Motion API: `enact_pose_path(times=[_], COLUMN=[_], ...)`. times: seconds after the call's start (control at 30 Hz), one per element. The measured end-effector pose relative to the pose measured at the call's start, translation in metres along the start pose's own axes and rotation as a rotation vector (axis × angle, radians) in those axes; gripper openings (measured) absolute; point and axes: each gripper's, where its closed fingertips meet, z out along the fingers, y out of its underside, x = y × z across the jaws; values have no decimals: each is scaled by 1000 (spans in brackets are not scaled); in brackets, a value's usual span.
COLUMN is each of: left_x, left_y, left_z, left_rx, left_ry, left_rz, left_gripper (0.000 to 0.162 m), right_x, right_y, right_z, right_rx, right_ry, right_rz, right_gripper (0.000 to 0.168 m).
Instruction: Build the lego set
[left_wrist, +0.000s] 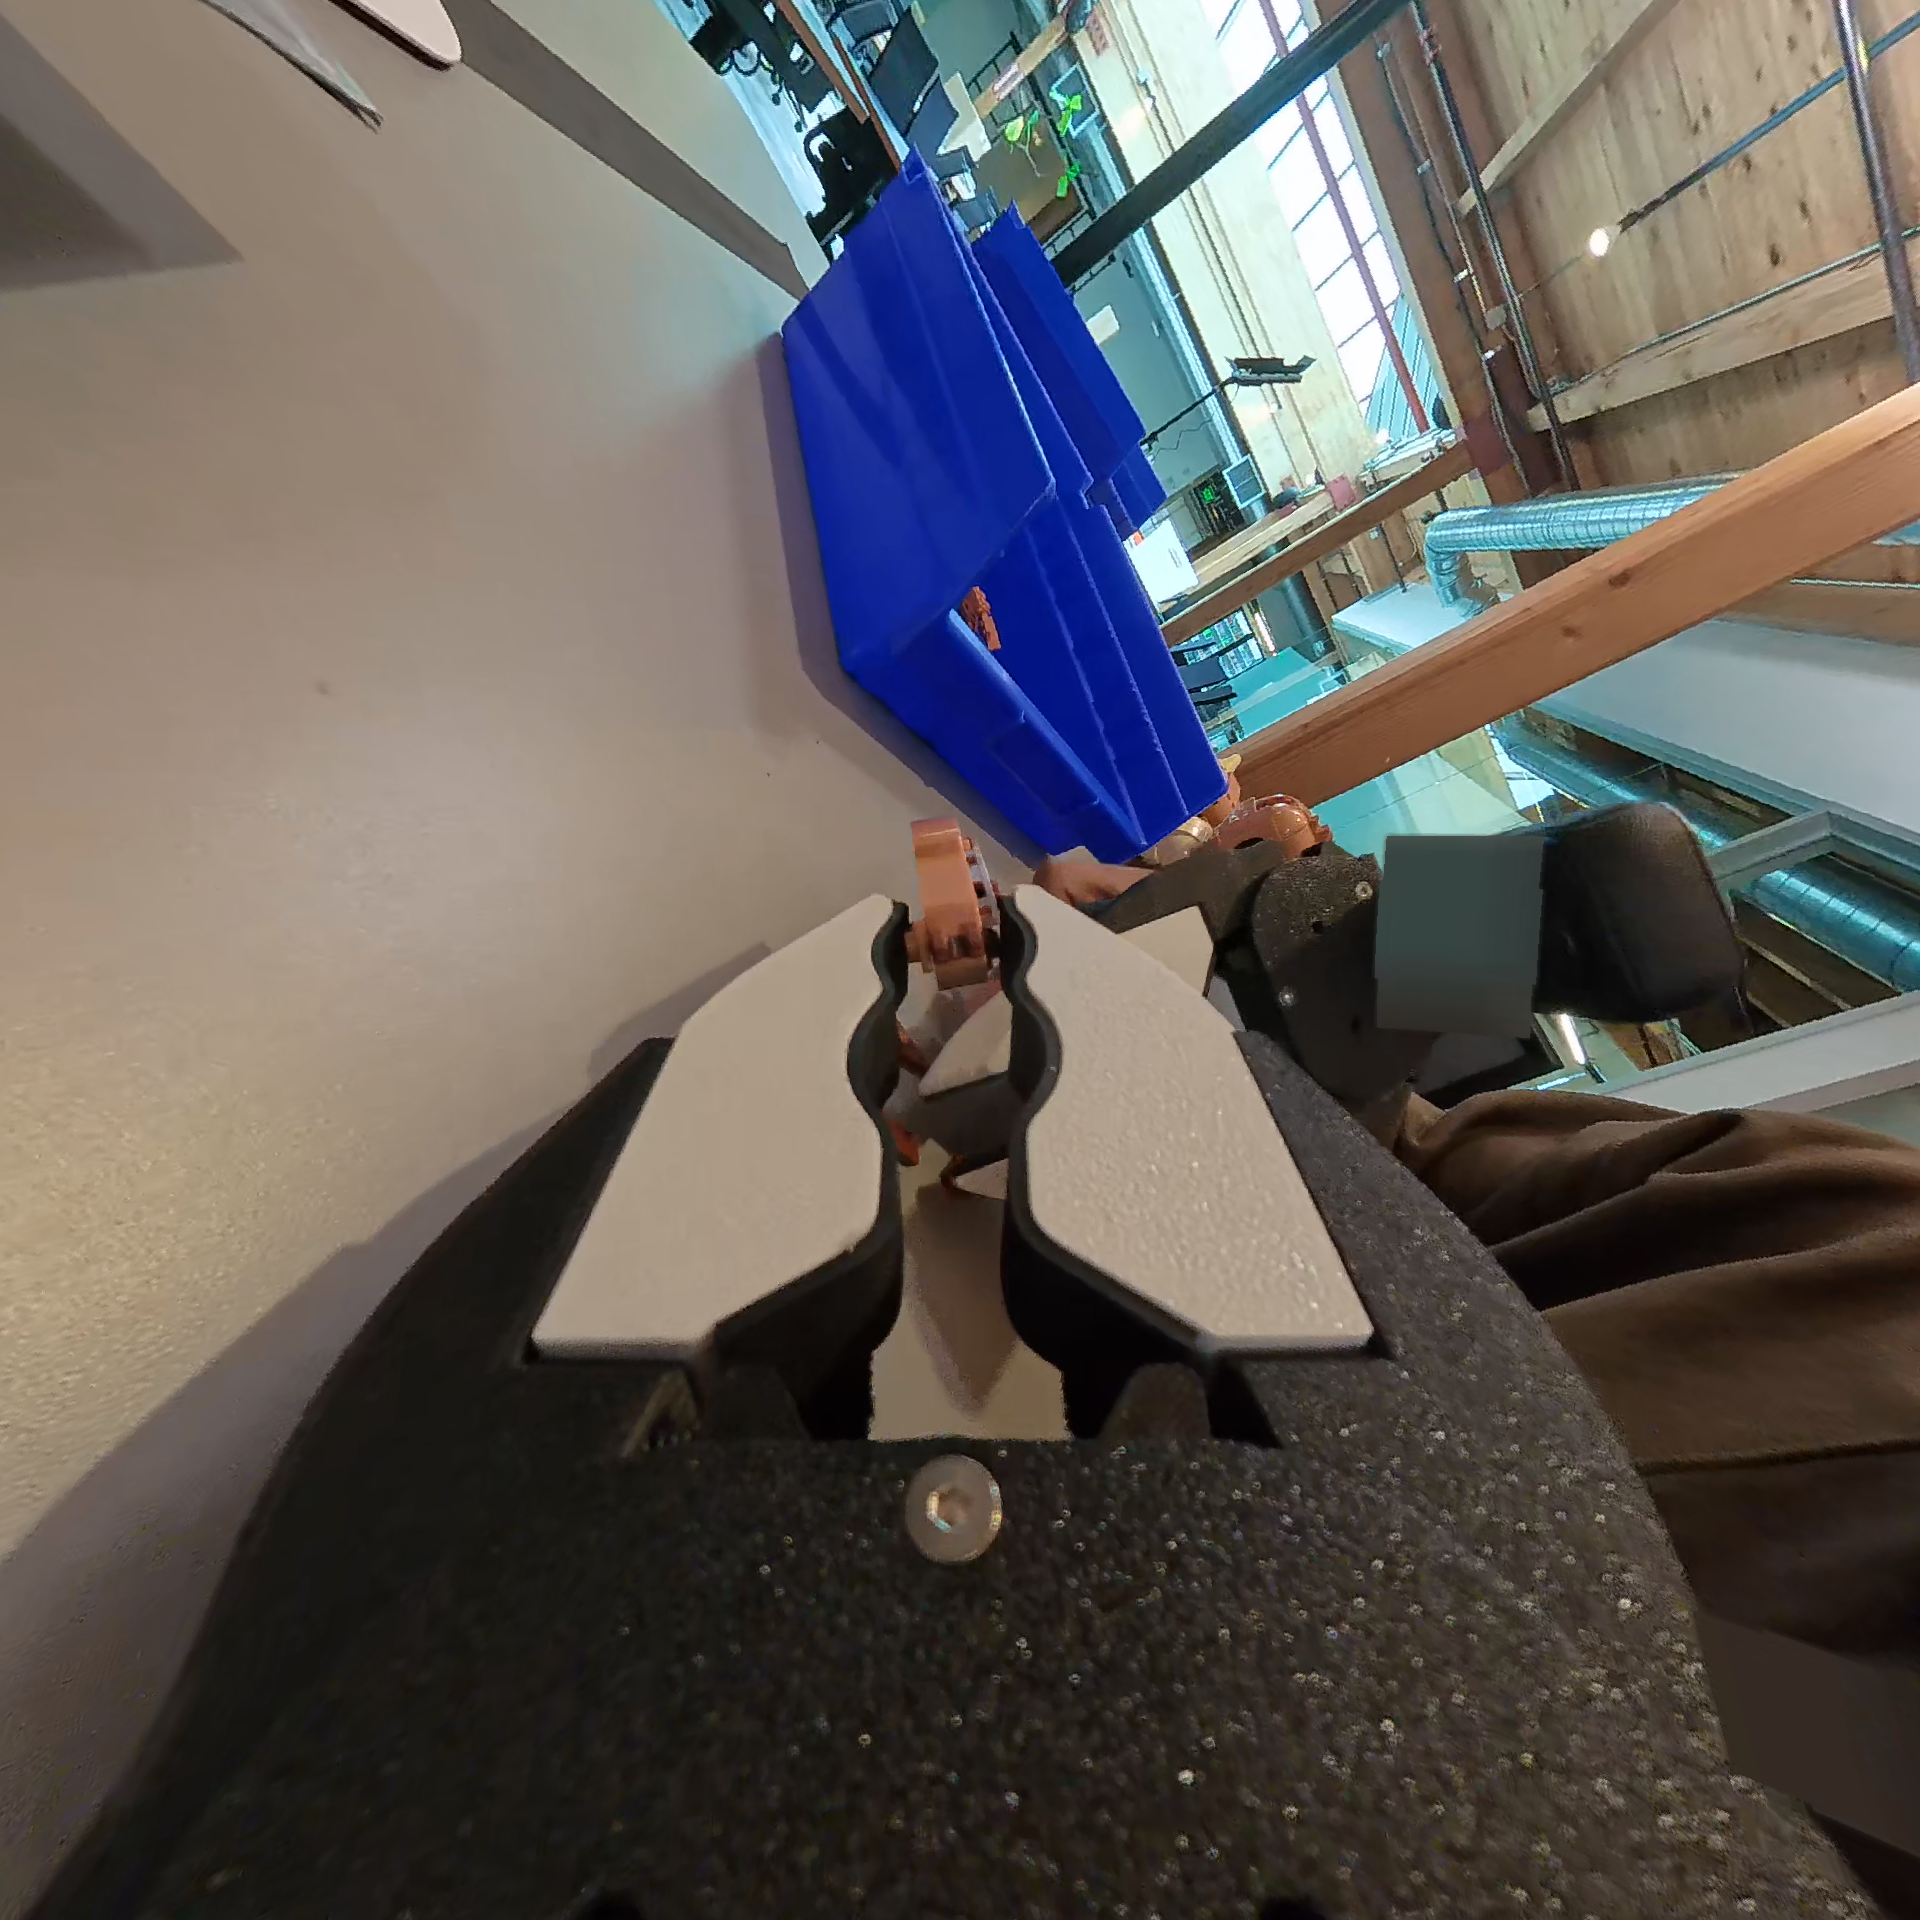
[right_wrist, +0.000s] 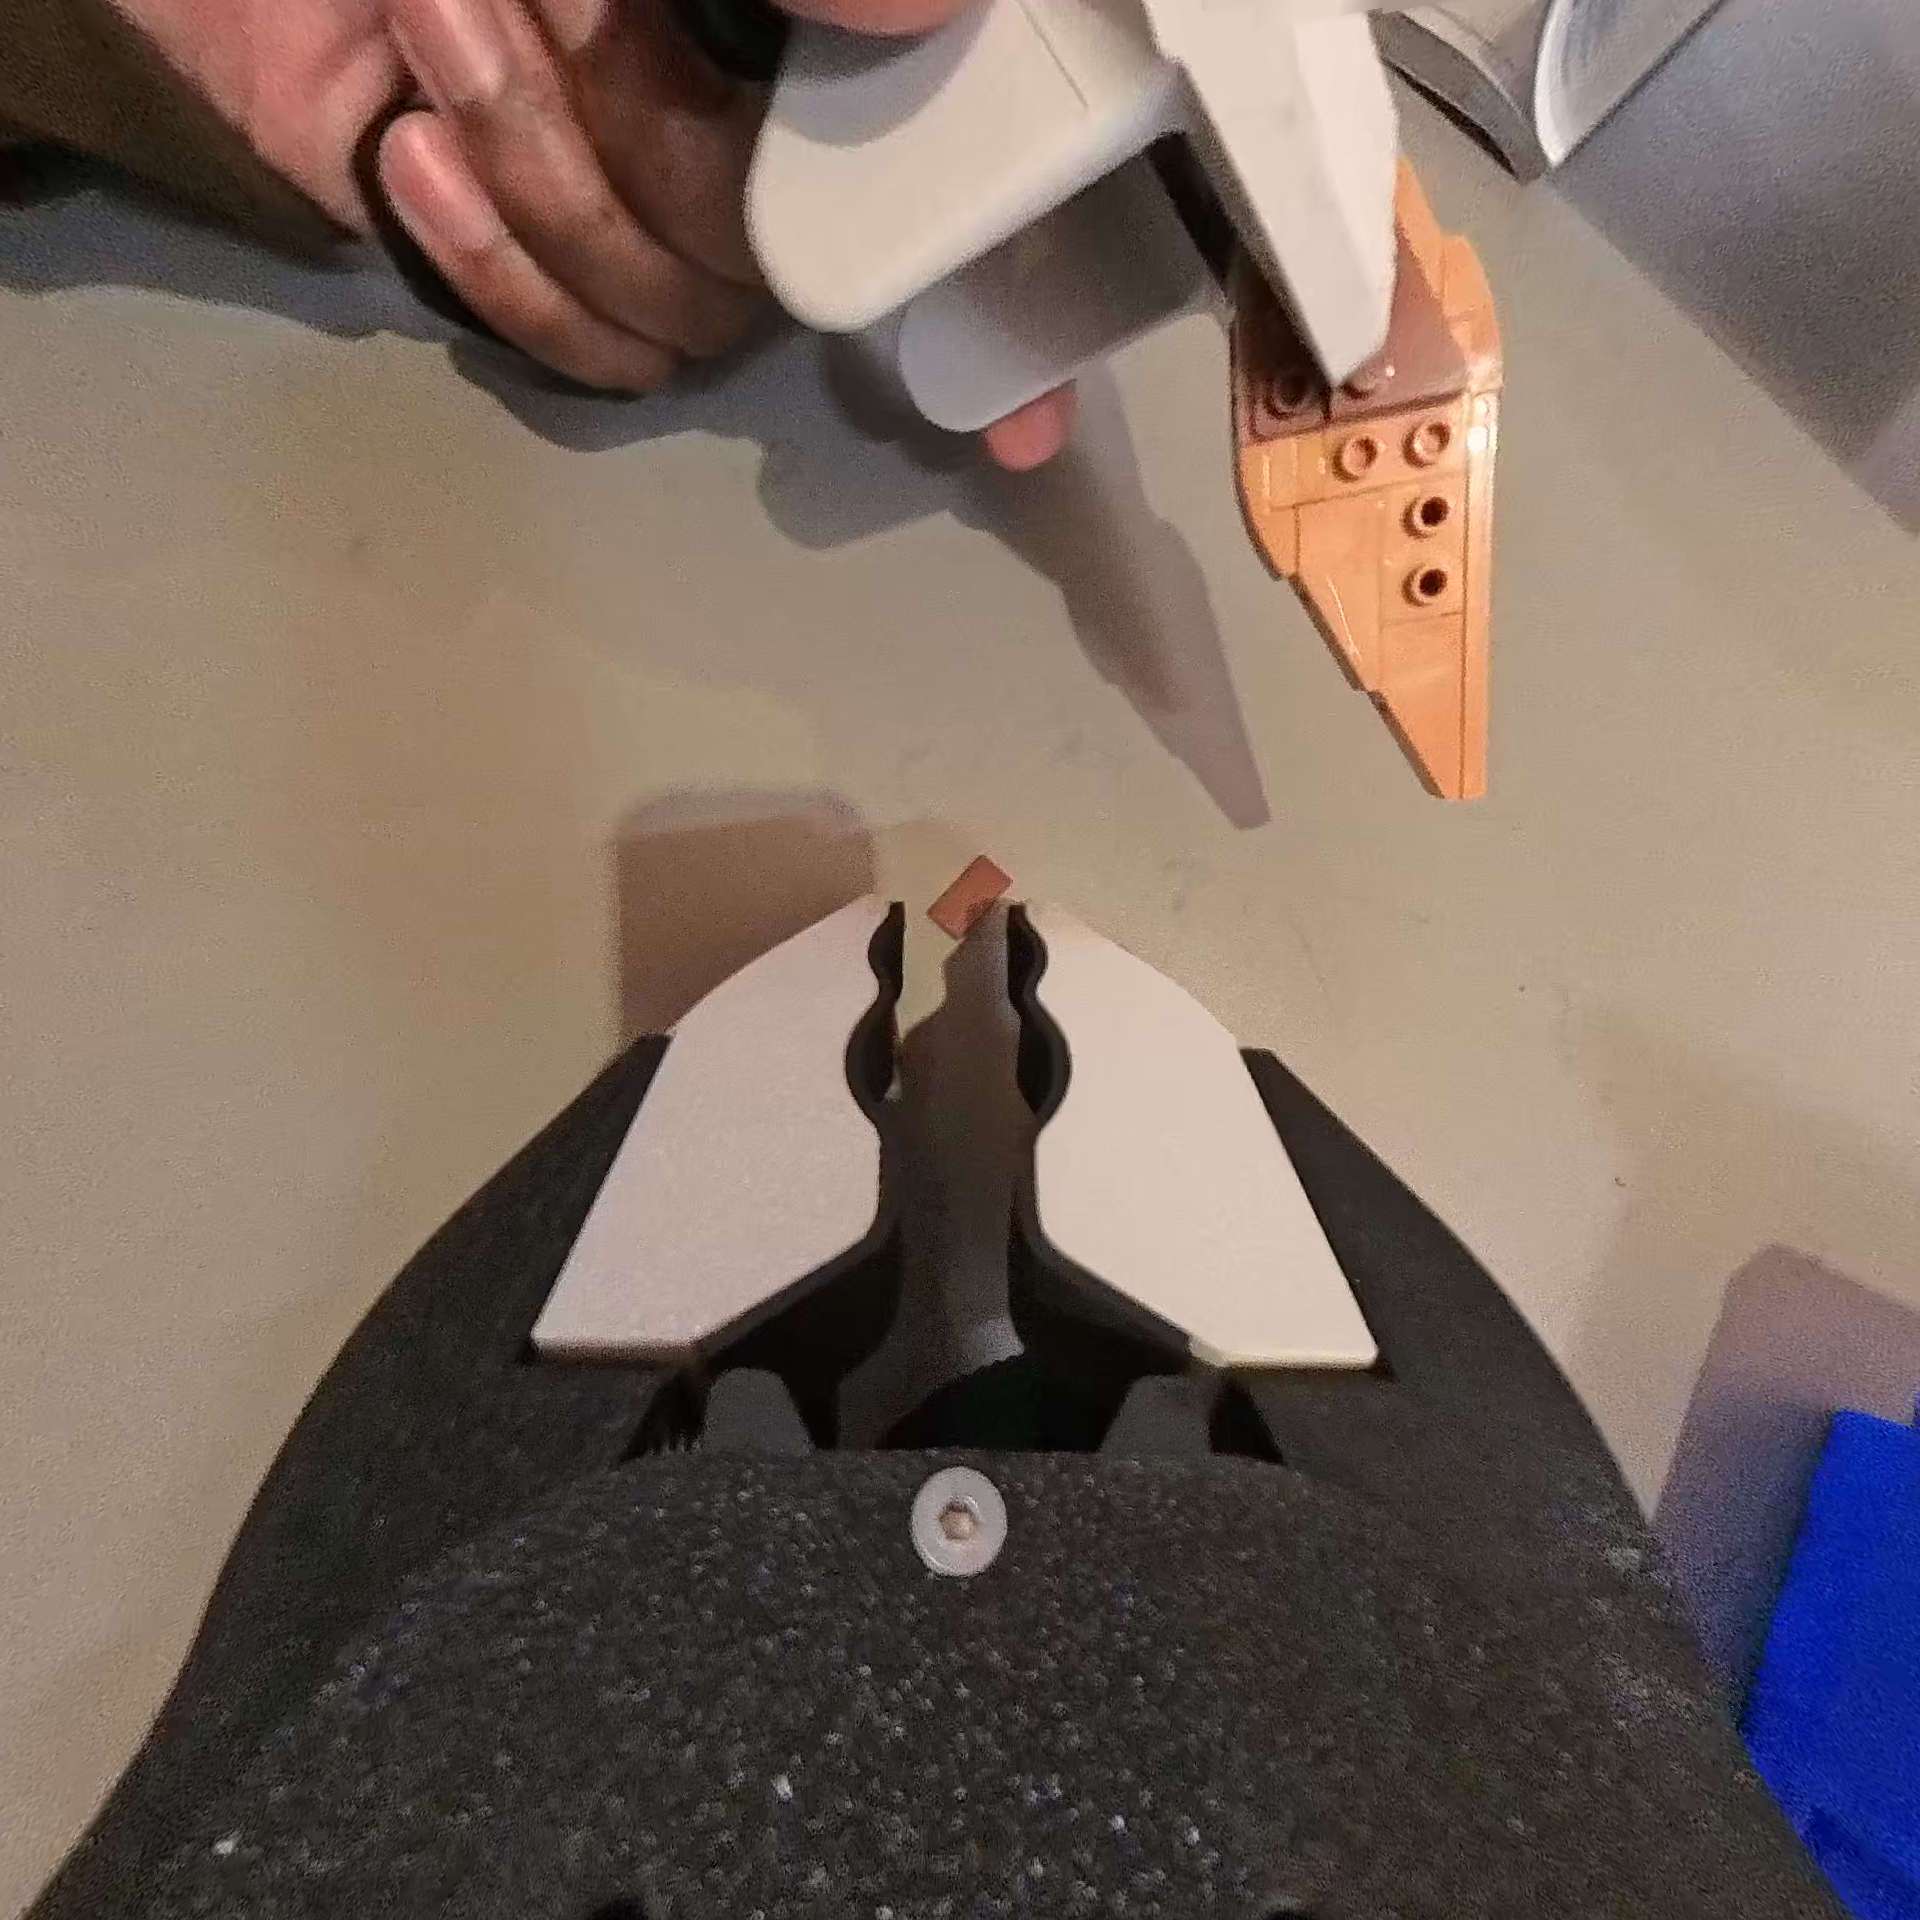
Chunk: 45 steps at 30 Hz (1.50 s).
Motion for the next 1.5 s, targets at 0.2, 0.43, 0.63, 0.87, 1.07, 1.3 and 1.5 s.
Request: enact_pose_path(times=[0.2,0.43,0.63,0.87,1.07,1.3,1.5], left_x=[1,3,2,2,4,4,2], left_y=[1,3,1,-1,0,-1,-4], left_z=[1,3,2,1,2,2,0], left_rx=[1,-4,3,23,25,33,53], left_ry=[-1,0,-4,-8,-4,-4,-4], left_rz=[17,21,20,25,24,21,9], left_gripper=[16,16,16,17,16,16,16], right_x=[4,4,3,10,11,10,13], right_y=[5,1,-6,-17,-22,-21,-32], right_z=[8,11,13,27,32,30,4], right_rx=[-63,-79,-58,-11,-14,-6,131], right_ry=[46,55,47,80,108,94,54], right_rz=[61,71,75,61,28,-4,17], right_gripper=[16,22,26,28,8,7,0])
